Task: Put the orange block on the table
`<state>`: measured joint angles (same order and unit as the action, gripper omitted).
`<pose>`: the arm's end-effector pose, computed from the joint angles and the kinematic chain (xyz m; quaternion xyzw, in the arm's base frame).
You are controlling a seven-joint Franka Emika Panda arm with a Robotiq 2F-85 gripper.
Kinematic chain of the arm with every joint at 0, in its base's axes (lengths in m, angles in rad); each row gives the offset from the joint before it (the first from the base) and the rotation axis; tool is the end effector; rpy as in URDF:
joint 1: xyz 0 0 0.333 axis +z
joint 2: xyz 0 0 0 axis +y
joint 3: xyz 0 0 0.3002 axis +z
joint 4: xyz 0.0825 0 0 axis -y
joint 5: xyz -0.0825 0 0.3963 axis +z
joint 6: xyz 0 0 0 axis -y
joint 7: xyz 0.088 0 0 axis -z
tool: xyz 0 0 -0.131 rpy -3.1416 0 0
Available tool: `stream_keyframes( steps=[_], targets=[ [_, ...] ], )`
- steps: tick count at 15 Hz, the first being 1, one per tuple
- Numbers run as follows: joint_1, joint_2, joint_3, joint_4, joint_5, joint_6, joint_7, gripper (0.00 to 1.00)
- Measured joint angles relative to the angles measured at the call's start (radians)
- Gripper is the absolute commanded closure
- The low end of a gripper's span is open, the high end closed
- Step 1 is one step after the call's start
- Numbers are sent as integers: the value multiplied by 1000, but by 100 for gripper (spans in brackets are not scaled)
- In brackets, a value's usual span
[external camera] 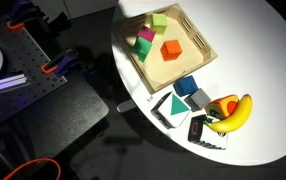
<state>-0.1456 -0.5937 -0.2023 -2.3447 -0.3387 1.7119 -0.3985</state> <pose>0.3537 -0.1761 0.5011 0.9911 0.0710 -0.0595 0.0958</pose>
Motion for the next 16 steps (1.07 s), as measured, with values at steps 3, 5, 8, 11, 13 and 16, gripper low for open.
stream_keyframes(
  steps=[3,5,8,11,13,16],
  targets=[
    [1,1,0,-2,0,0,2,0],
    [2,9,-3,-4,0,3,3,0],
    [2,36,-9,-5,0,17,6,0],
    [2,73,-18,-5,0,44,12,0],
    [1,101,-26,-5,0,81,25,0],
    [-5,150,-33,-3,0,149,62,0]
  ],
)
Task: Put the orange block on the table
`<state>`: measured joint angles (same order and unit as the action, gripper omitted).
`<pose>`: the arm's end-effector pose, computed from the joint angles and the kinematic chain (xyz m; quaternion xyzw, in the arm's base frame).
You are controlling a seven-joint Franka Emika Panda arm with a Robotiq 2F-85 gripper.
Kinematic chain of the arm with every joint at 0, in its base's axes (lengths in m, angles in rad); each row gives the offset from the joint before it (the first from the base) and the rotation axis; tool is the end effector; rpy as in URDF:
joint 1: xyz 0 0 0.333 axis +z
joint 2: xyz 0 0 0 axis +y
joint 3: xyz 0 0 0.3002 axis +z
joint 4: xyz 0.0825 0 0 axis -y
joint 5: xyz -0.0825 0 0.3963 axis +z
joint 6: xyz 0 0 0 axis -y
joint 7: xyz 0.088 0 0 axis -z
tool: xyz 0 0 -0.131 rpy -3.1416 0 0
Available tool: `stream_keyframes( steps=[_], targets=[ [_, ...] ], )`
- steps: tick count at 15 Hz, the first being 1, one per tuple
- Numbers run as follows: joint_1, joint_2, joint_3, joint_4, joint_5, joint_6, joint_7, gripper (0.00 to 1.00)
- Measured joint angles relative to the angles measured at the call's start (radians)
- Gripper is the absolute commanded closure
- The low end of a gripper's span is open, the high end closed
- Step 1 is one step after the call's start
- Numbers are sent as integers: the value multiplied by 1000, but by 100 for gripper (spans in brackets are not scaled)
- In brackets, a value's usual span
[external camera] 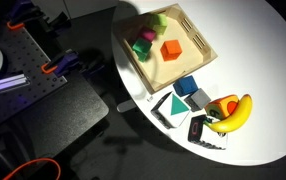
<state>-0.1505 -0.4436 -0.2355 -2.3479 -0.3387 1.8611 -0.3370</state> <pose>0.3881 -0.1963 0.4499 0.9928 0.0405 -0.0604 0.0956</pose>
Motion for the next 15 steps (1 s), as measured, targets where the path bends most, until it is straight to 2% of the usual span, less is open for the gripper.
stream_keyframes(
  steps=[7,15],
  targets=[
    [-20,159,-10,45,24,133,96,0],
    [-37,348,-34,153,172,199,94,0]
  ],
)
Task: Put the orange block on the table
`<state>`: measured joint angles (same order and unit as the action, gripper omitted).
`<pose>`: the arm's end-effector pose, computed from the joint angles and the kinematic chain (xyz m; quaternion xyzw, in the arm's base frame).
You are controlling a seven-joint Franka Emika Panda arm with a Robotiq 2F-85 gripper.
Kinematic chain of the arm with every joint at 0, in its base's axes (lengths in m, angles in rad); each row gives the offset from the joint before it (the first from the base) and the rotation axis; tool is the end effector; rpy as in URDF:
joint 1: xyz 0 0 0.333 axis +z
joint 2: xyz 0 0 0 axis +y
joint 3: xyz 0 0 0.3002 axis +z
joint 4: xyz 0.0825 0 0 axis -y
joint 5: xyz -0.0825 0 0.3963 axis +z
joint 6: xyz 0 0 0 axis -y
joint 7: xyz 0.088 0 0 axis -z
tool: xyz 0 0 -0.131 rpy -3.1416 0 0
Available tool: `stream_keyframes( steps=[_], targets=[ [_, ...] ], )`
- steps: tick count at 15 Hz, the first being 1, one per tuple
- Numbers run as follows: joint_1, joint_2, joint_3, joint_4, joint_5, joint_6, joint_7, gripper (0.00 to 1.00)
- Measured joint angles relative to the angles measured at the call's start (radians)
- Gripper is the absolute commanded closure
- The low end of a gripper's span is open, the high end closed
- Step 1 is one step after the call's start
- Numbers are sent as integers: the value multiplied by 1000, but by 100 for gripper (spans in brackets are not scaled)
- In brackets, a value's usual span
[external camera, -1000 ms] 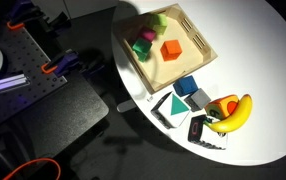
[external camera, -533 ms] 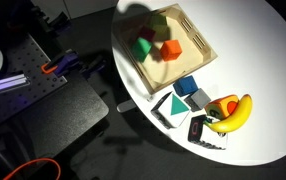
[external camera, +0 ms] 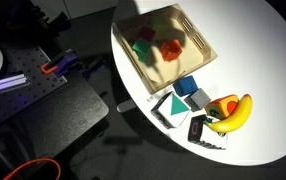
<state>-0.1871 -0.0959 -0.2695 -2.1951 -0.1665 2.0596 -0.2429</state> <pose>0.4617 -0.2410 0.3756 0.9959 -0.0651 -0.0401 0.0491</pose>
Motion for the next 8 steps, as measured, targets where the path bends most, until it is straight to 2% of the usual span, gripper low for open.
stream_keyframes(
  steps=[8],
  targets=[
    [-20,244,2,179,65,9,0,0]
  ],
)
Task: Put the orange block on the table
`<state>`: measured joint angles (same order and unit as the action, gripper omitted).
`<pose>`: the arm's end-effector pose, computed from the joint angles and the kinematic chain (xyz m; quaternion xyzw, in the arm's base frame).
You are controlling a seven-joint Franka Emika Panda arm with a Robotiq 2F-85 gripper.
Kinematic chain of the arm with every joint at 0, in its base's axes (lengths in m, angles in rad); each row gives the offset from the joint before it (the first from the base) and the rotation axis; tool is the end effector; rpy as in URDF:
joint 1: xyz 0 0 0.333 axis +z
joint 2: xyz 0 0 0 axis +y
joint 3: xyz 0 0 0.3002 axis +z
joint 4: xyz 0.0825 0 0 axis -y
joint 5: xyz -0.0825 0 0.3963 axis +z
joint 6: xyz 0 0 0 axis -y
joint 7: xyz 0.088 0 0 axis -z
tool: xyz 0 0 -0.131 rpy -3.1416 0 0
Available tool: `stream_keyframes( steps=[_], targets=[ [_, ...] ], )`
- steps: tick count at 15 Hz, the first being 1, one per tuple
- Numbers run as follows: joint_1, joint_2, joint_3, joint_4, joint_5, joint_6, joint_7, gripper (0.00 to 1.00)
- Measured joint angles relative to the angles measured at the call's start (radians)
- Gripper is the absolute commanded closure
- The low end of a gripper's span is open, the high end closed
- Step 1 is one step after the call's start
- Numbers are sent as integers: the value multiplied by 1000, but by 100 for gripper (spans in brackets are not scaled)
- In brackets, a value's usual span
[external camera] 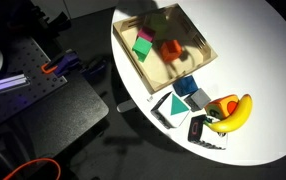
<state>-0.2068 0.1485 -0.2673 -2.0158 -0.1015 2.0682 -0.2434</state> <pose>0.5097 -0.2682 0.3292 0.9931 -0.0882 -0.0650 0.0429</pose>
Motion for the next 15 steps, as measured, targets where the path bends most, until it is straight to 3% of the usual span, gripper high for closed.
stream_keyframes(
  steps=[6,15],
  targets=[
    [-29,128,16,119,45,-21,-3,0],
    [-30,144,22,129,45,-27,1,0]
  ],
)
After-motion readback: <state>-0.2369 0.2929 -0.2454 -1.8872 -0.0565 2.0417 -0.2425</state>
